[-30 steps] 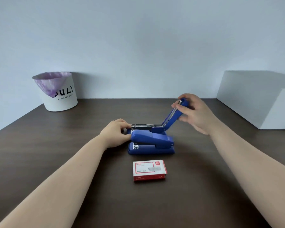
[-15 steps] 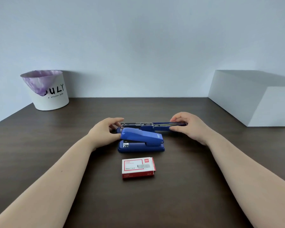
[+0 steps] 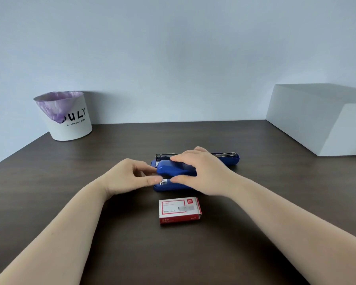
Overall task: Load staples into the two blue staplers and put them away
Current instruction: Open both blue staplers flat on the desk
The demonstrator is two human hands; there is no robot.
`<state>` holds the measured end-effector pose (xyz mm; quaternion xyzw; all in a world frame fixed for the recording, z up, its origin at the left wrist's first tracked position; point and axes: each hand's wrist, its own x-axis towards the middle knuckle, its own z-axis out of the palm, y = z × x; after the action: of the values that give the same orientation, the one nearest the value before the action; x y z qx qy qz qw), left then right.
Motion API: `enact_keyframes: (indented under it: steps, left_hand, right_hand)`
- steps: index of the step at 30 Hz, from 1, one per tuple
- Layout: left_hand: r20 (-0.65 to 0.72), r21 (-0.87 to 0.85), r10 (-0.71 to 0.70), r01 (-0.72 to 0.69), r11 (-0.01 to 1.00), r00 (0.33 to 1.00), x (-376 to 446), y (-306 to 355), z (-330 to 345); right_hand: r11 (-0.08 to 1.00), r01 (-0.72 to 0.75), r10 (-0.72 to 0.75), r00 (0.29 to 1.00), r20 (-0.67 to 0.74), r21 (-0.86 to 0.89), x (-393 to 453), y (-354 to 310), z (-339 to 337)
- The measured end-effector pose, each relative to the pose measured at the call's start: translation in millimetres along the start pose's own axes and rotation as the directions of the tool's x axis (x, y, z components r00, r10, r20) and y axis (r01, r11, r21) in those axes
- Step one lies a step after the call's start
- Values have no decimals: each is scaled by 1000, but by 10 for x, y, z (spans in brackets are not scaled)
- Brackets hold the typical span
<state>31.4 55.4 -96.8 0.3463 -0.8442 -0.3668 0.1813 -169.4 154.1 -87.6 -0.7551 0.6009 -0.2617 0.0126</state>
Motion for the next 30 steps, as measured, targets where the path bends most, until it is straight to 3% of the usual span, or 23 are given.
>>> enact_keyframes:
  steps: [4,9,14,19,24,30]
  left_hand:
    - [83,173,52,-66,983,995,41,62,60]
    - [27,147,44,-47,988,999,70,68,101]
    - [19,146,43,-45,988,999,87,50,107]
    - [20,145,31,-34,989,999,90,35,96]
    - [32,148,24,-28,989,999,89,28,73]
    - [28,176,-6,1,984,1000,100,-22,25]
  right_hand:
    - [1000,-22,22,1000,6,8,23,9,36]
    - [998,-31,32,999,-23,52,35,-14,-12]
    - [907,-177,227,970,-89,382,-36,132,-310]
    - [823,-154,215,975,-49,547,-127,262,-545]
    - [819,-218,213,974,72,530,-270,512,-776]
    - [884,-386,295,898,326,263,-358,740,-761]
